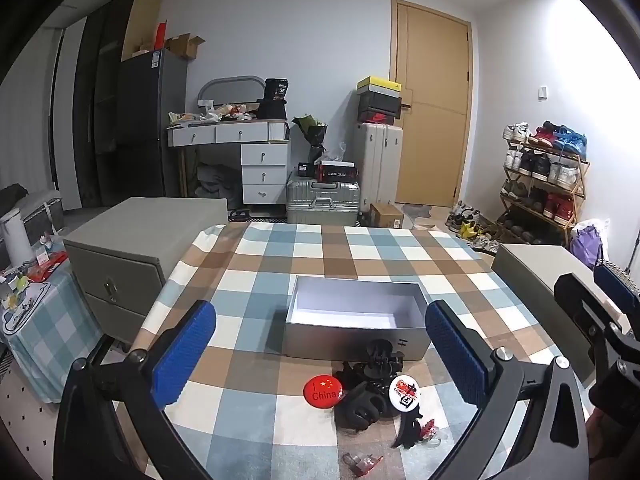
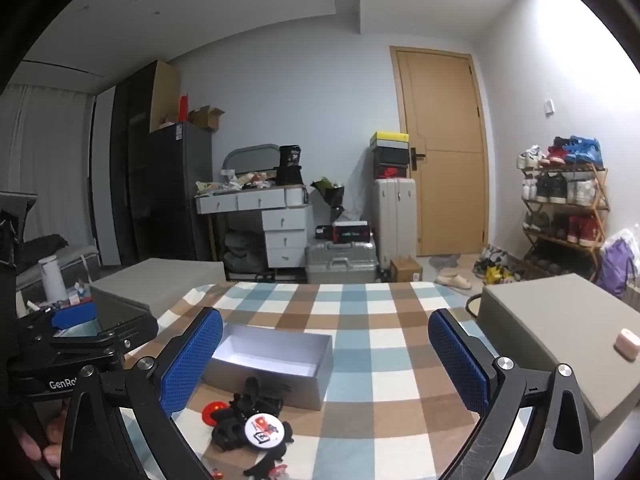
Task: Organize jewelry
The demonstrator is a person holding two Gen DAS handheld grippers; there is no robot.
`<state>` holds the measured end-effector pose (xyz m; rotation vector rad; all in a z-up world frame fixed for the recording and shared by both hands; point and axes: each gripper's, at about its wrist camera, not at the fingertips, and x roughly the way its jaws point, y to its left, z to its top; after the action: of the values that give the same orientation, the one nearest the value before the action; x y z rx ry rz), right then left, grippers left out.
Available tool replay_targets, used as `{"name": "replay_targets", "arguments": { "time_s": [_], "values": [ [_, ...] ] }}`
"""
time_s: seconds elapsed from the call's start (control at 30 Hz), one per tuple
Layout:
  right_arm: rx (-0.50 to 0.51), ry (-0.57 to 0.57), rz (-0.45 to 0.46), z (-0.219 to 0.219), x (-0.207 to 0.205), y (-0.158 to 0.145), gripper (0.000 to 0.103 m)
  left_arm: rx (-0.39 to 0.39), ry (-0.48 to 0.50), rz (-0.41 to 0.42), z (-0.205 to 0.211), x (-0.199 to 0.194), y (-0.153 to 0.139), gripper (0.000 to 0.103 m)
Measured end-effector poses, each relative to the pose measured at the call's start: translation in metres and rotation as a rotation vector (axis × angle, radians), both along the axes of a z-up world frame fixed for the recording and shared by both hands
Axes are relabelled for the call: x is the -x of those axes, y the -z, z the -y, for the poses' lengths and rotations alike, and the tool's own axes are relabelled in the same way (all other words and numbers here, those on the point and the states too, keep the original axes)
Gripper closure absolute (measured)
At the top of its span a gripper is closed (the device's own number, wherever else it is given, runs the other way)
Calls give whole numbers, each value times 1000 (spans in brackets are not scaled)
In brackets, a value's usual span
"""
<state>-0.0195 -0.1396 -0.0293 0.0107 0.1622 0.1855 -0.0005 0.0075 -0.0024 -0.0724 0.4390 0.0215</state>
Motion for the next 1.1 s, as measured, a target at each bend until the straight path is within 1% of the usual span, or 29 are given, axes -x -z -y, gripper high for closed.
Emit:
{"name": "replay_targets", "arguments": {
  "time_s": [0.23, 0.7, 1.1],
  "values": [
    [-3, 0, 0, 0, 0, 1, 0, 23, -7, -22, -9, -2, 4, 1],
    [-4, -15, -21, 0, -2, 6, 0, 23, -1, -36, -10, -1, 6, 1],
    [1, -21, -17, -1, 0, 4, 0, 14, 2, -41, -9, -1, 7, 1]
  ]
}}
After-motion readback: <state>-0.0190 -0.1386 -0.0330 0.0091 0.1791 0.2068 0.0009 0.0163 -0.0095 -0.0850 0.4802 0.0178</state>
